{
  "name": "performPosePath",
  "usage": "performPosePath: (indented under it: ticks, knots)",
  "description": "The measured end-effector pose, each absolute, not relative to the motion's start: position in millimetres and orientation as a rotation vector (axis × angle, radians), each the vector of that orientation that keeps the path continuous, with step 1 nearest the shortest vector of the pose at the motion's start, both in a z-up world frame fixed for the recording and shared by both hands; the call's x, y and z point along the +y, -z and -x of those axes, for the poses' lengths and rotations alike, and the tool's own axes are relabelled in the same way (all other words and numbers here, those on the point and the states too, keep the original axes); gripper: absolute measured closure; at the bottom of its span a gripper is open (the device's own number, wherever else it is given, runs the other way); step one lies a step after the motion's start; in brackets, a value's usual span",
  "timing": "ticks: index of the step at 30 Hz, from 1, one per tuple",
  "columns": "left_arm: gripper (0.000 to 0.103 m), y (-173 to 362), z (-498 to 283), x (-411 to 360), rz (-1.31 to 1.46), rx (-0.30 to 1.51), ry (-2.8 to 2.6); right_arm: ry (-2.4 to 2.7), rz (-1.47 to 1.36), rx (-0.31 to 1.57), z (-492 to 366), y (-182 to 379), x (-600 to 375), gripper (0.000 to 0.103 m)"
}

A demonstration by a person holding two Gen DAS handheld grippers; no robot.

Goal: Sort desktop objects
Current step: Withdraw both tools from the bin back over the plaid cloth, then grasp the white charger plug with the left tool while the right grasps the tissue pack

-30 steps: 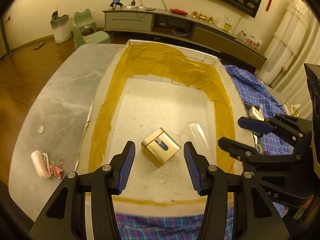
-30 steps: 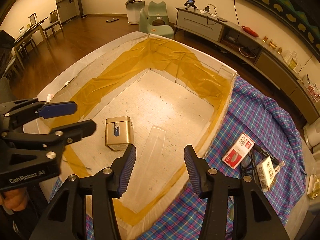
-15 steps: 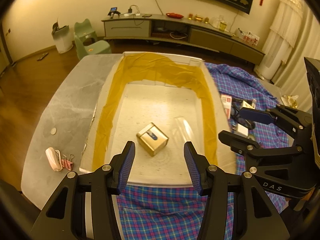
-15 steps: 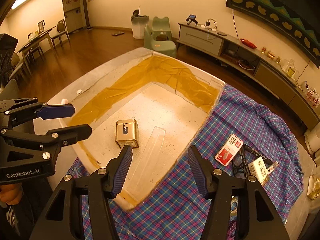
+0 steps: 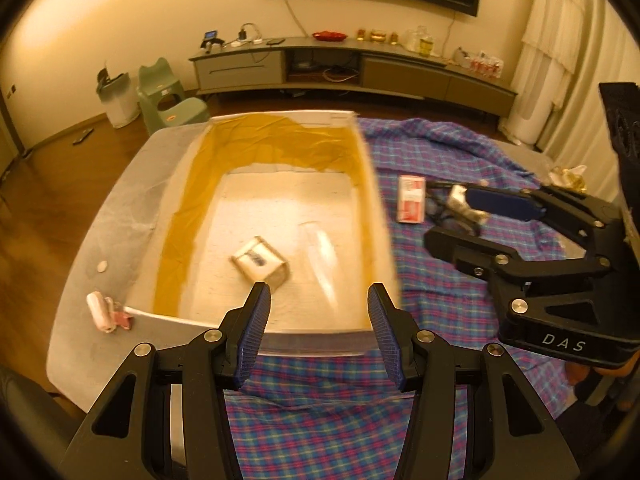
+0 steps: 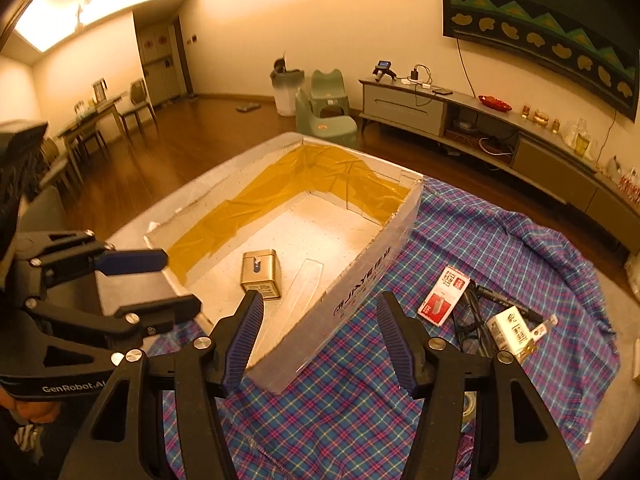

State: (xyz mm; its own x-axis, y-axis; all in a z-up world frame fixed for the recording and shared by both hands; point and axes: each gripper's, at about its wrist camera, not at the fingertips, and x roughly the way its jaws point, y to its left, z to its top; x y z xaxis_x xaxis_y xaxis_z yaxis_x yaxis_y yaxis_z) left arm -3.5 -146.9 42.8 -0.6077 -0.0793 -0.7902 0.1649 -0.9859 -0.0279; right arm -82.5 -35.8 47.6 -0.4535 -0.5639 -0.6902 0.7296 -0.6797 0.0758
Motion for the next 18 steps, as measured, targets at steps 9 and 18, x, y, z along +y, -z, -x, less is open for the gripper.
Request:
performPosePath:
  ticks: [9,18]
  knots:
    - [0.049,-35.7,28.3,-83.6,-1.429,0.135,2.791,2.218,-0.92,0.049,109.2,-49.5,52.6,0.043]
    - [0.049,14.1,84.4,-29.9,-1.607,0.099,2.774,2.359,-1.21,-0.309,186.0,19.7,154.1,0.043]
